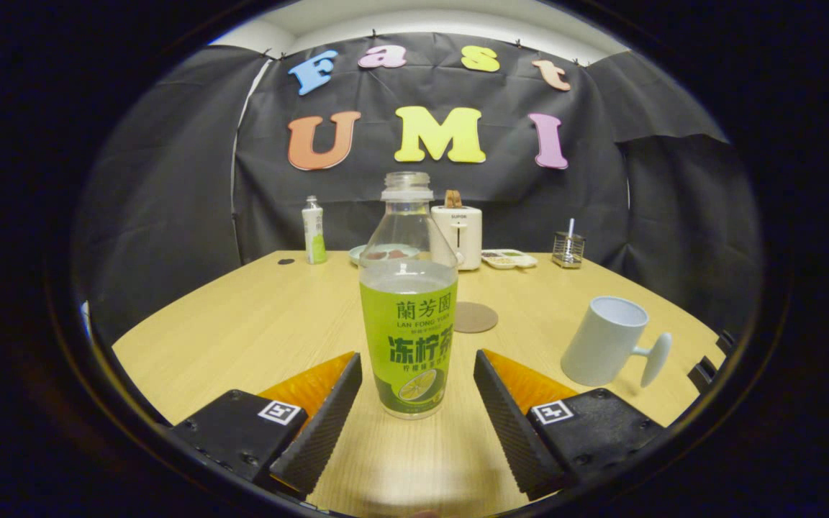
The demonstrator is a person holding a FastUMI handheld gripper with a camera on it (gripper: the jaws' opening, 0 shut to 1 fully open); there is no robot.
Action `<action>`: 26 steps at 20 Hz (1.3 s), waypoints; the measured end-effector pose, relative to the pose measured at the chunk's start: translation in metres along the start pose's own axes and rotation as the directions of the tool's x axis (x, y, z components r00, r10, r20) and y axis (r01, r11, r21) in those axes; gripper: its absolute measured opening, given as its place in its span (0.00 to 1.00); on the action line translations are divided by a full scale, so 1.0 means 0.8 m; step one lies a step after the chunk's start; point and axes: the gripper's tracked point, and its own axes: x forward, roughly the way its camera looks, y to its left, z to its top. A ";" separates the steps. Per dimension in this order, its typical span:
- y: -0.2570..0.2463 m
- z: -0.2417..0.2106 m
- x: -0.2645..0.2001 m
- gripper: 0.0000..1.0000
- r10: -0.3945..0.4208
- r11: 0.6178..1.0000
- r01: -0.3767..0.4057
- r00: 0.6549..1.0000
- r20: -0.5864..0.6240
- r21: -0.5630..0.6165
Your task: Take the bottle from table, then pour the juice into the cup, finally place the bottle on the coaster
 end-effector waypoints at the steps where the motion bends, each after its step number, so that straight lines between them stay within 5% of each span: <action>1: 0.000 0.001 0.005 1.00 -0.005 1.000 0.005 1.000 -0.004 -0.003; 9: 0.004 0.006 0.028 1.00 0.002 1.000 -0.002 1.000 -0.025 0.004; 15: 0.009 0.004 0.035 0.84 0.036 0.999 -0.036 0.999 -0.027 0.023; 19: 0.011 0.004 0.034 0.82 0.039 0.999 -0.037 0.998 -0.053 0.036; 26: 0.019 0.040 0.015 0.80 0.120 0.972 -0.117 0.993 -0.003 0.202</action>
